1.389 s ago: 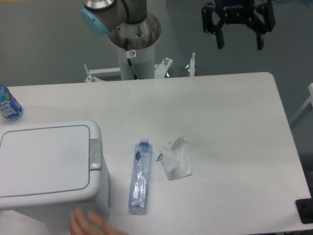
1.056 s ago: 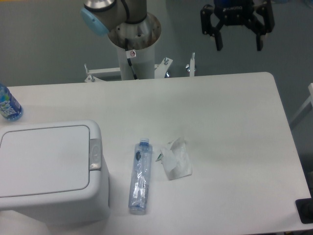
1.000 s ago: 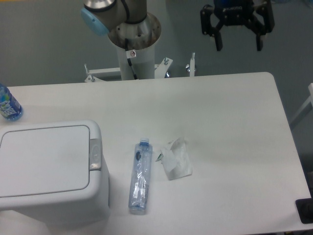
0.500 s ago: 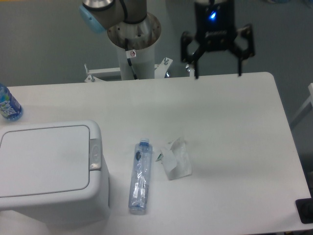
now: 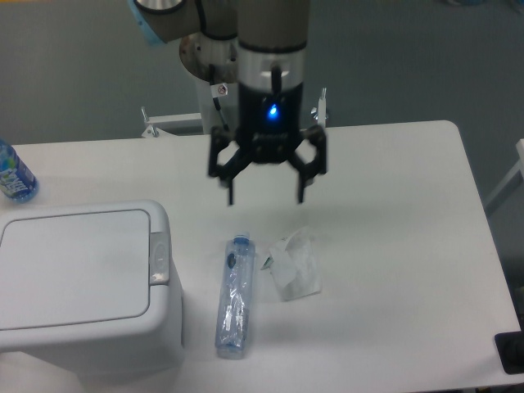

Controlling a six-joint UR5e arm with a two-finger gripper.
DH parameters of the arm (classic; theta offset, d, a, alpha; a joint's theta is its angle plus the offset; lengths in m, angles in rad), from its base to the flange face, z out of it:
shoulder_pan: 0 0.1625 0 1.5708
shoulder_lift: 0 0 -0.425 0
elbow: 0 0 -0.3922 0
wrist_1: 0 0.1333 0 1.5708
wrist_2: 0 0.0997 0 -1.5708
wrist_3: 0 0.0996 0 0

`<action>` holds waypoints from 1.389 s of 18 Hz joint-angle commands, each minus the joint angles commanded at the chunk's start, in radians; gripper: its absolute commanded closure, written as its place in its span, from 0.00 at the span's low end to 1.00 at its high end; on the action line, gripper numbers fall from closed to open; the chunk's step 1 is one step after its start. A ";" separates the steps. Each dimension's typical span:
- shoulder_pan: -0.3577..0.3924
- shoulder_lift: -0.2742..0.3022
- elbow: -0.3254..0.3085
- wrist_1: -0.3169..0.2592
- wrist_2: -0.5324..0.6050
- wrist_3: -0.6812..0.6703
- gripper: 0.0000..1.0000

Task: Open the trash can
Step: 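Lower the gripper onto the lid's raised button beside the bottle, then press the lid button with the gripper to pop the lid open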

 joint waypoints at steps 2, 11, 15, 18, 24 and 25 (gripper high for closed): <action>-0.011 -0.017 0.006 0.002 -0.002 -0.002 0.00; -0.069 -0.089 0.048 0.037 0.000 -0.058 0.00; -0.071 -0.104 0.051 0.057 0.002 -0.055 0.00; -0.071 -0.109 0.051 0.058 0.002 -0.054 0.00; -0.071 -0.118 0.051 0.063 0.005 -0.054 0.00; -0.071 -0.120 0.049 0.063 0.005 -0.054 0.00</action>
